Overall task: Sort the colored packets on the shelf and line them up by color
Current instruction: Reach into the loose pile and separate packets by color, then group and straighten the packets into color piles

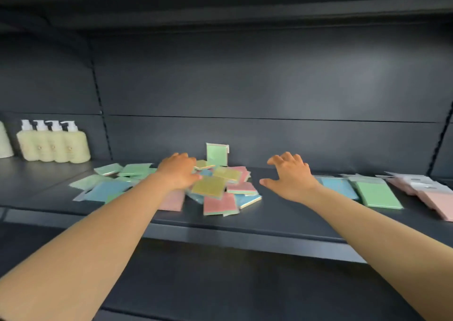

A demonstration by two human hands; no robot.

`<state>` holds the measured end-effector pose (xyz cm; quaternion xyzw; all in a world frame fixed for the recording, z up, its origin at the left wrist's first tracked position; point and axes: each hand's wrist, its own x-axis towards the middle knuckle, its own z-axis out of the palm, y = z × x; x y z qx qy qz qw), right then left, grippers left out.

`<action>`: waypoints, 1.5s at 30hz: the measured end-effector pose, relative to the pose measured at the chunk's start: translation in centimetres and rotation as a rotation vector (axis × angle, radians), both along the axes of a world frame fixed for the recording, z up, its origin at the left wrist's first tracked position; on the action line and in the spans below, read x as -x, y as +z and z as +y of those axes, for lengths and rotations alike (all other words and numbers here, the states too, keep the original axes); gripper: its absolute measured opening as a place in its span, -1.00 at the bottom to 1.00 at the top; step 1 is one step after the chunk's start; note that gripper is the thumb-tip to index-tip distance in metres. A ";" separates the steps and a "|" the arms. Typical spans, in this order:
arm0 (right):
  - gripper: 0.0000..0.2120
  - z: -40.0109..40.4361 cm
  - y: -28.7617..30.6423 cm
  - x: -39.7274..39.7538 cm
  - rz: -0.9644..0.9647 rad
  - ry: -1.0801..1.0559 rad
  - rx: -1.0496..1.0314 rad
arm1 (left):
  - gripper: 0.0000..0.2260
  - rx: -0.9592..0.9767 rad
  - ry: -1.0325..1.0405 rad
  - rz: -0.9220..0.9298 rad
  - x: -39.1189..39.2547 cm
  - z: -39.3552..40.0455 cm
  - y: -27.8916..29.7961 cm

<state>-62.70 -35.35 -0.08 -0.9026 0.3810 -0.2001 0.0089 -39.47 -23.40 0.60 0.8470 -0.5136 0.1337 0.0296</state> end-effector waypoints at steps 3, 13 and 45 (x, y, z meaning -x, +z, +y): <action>-0.46 4.4 0.1 -5.4 -0.009 0.026 -0.022 | -0.57 0.026 0.042 0.049 -5.5 5.6 0.0; -0.47 14.3 -0.6 -20.7 -0.023 0.136 -0.074 | -0.59 0.098 0.151 0.266 -19.2 17.0 -1.0; -0.53 3.5 -4.9 -45.5 -0.144 -0.033 -0.816 | -0.34 -0.050 0.223 0.820 -39.5 9.9 -6.0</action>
